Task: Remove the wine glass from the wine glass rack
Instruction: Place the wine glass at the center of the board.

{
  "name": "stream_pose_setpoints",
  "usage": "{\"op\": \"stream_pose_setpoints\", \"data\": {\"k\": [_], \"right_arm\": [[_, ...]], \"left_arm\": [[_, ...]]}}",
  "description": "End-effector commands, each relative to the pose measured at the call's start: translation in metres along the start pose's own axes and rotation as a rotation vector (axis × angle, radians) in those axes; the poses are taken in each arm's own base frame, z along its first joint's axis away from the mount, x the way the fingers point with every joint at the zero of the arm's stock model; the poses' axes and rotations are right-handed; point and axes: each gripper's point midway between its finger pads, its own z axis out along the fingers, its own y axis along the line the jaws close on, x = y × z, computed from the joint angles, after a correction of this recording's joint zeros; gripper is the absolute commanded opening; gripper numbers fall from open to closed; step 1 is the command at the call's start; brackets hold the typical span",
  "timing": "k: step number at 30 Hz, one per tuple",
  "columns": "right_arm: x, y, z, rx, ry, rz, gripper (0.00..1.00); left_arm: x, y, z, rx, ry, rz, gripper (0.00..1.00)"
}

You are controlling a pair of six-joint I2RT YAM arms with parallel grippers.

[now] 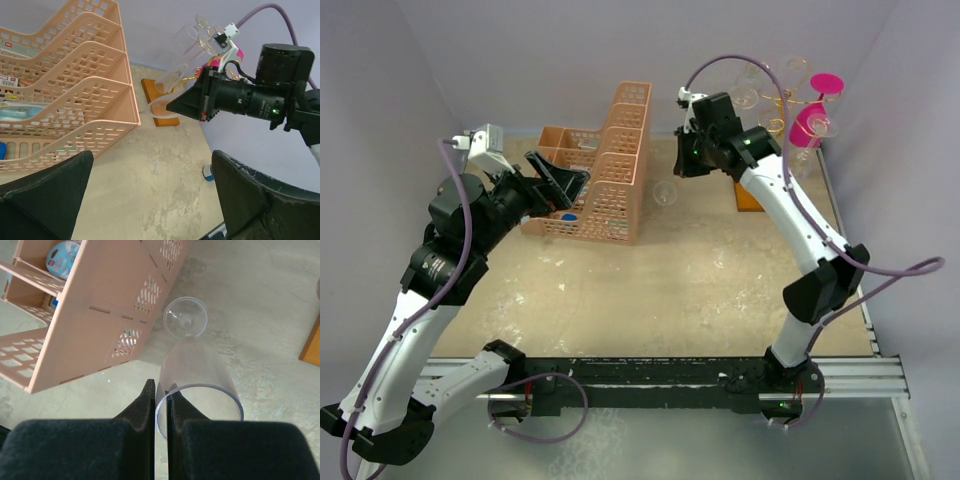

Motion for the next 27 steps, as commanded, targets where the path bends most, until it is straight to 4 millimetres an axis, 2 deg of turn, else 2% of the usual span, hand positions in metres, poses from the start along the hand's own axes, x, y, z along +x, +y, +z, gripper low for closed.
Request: {"op": "stream_pose_setpoints", "data": {"k": [1,4,8,17,27], "right_arm": [[-0.015,0.005,0.005,0.011,-0.033,-0.042,0.00],[-0.008,0.003,0.021,0.034,-0.002,-0.050,0.00],[-0.006,0.002,0.030,0.052,0.011,-0.055,0.00],[0.006,0.013,0.059,0.052,0.061,-0.081,0.00],[0.013,0.019,0.074,0.065,0.082,-0.097,0.00]], "left_arm": [[-0.006,-0.001,-0.005,0.008,-0.022,0.037,0.99],[-0.005,-0.001,-0.005,0.006,-0.015,0.044,0.99],[-0.004,-0.001,-0.003,0.007,-0.004,0.049,0.99],[-0.001,-0.001,0.000,0.013,-0.004,0.032,0.99],[0.000,0.000,0.003,0.012,0.007,0.040,0.99]]}}
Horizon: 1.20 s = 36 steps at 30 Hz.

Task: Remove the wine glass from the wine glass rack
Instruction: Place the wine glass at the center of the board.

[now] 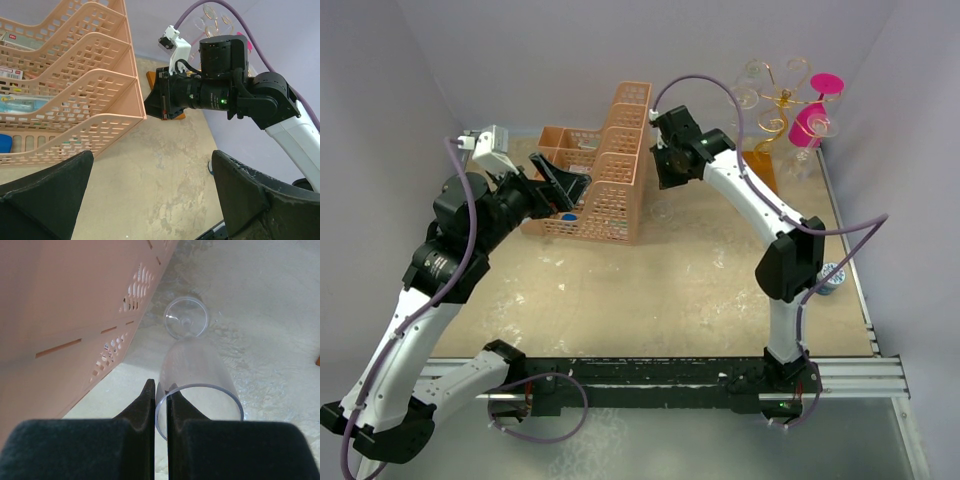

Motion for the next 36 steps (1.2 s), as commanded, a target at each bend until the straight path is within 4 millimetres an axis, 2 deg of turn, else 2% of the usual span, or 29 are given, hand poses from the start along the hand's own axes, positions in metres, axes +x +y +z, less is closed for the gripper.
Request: {"op": "stream_pose_setpoints", "data": {"k": [1,8,9,16,21,25,29,32,34,35,36], "right_arm": [[-0.028,0.005,-0.016,0.004,-0.095,-0.012,0.00],[-0.025,0.012,-0.007,-0.005,-0.079,-0.021,0.08],[-0.027,0.012,-0.007,-0.005,-0.084,-0.021,0.12],[-0.044,0.020,-0.019,-0.032,-0.136,-0.017,0.29],[-0.055,0.023,-0.031,-0.048,-0.171,-0.008,0.35],[-0.076,0.025,-0.059,-0.067,-0.252,0.007,0.38],[-0.096,0.023,-0.099,-0.076,-0.348,0.025,0.43],[-0.110,0.021,-0.136,-0.085,-0.443,0.055,0.50],[-0.113,0.009,-0.159,-0.050,-0.511,0.088,0.55],[-0.114,0.004,-0.174,-0.041,-0.557,0.100,0.57],[-0.116,-0.001,-0.197,-0.042,-0.620,0.107,0.59]], "left_arm": [[-0.008,-0.007,0.001,0.032,-0.028,0.020,0.99],[-0.009,-0.009,0.002,0.039,-0.027,0.018,0.99],[-0.009,-0.009,0.002,0.040,-0.028,0.020,0.99],[-0.009,-0.010,0.003,0.047,-0.024,0.020,0.99],[-0.010,-0.013,0.002,0.056,-0.024,0.022,0.99],[-0.012,-0.014,0.001,0.057,-0.028,0.020,0.99],[-0.012,-0.014,0.001,0.058,-0.027,0.015,0.99],[-0.012,-0.015,0.000,0.059,-0.027,0.013,0.99],[-0.012,-0.015,0.000,0.060,-0.029,0.013,0.99],[-0.012,-0.014,0.000,0.058,-0.028,0.013,0.99],[-0.011,-0.014,0.000,0.058,-0.027,0.012,0.99]]}}
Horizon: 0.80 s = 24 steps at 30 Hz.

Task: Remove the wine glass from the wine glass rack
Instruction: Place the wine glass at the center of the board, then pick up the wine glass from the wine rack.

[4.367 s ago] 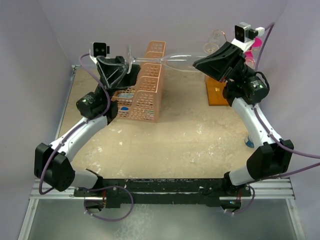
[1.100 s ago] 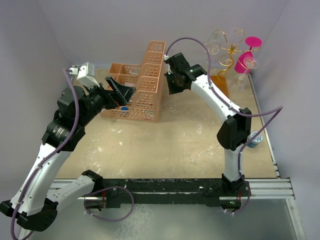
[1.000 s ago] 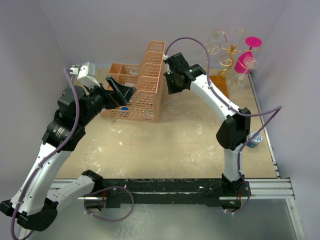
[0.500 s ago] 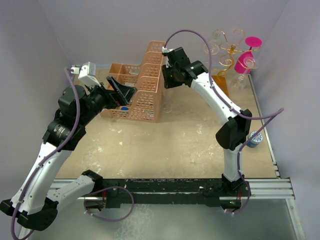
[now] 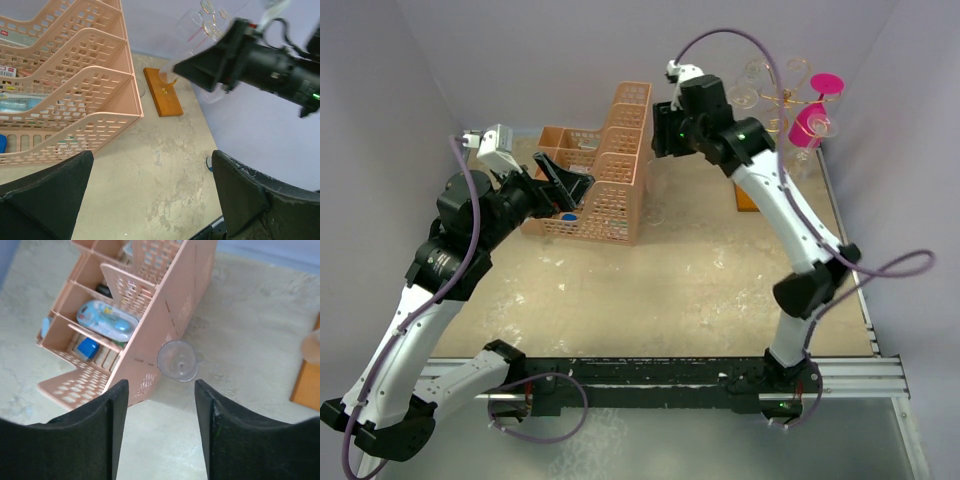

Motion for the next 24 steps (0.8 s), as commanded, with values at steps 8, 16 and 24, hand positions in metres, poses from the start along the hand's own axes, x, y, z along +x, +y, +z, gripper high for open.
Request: {"op": "stream_pose_setpoints", "data": {"k": [8,16,24], "right_arm": [[-0.094,-0.081,-0.176,0.115,-0.585,0.160,0.65],[-0.110,-0.157,-0.225,0.192,-0.750,0.178,0.78],[-0.092,-0.240,-0.225,0.193,-0.749,0.259,0.83]], "left_arm": [[-0.014,-0.012,-0.006,0.049,-0.050,0.011,0.99],[-0.007,-0.009,-0.006,0.051,-0.025,0.049,0.99],[0.008,-0.016,-0.007,0.109,0.046,0.067,0.99]]}}
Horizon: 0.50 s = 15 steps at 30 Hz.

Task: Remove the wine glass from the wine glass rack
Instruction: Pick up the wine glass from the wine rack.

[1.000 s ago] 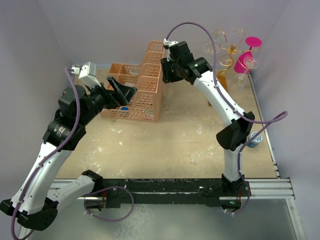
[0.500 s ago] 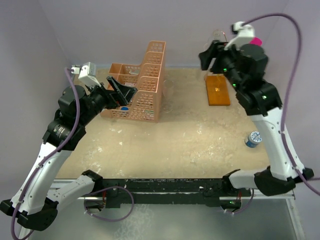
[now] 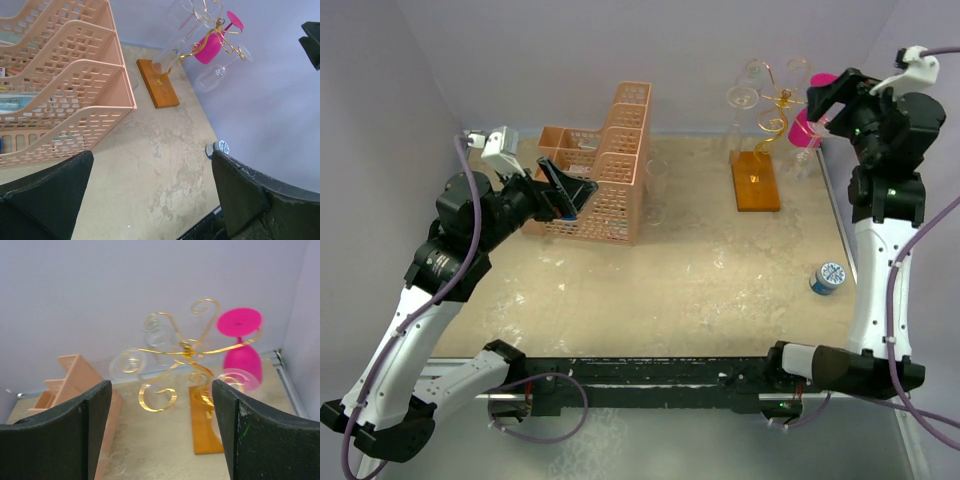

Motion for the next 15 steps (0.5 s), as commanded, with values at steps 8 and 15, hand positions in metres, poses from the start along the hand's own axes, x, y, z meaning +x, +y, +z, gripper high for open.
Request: {"op": "stream_pose_setpoints", "data": {"k": [8,15], "right_arm": [[0.032,-0.074,-0.002,-0.194,-0.003,0.226,0.86],[0.049,-0.093,0.016,-0.221,-0.006,0.307,0.88]], "left_arm": [[0.017,-0.017,-0.010,0.097,0.071,0.107,0.99],[0.021,-0.016,-0.008,0.079,0.080,0.169,0.99]]}}
